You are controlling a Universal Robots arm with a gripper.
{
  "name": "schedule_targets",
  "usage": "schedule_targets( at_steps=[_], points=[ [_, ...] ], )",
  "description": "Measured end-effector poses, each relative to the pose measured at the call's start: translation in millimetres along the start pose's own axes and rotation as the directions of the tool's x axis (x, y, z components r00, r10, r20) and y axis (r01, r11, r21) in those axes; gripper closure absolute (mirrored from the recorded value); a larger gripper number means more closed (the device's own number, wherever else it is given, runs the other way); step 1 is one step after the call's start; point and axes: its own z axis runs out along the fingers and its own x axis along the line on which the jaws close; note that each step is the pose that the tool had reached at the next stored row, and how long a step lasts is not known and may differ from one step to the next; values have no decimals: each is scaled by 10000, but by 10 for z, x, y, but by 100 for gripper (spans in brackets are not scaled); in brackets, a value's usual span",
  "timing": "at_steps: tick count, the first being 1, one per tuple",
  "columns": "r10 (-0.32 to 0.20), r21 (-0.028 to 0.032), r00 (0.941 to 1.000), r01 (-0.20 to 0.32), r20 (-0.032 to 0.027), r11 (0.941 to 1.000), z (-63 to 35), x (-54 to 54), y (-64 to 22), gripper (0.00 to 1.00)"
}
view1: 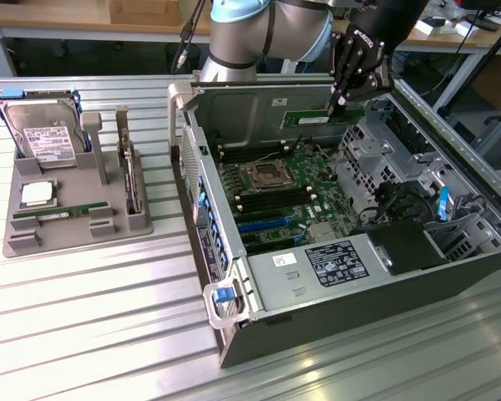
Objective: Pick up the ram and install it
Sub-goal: 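Pick up the ram and move it above insertion slot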
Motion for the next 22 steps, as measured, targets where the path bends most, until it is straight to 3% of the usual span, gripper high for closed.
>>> schedule_targets(
  at_steps=[22],
  points=[
    [0,0,10000,0,1,10000,-12,-7,-378,88]
  ],
)
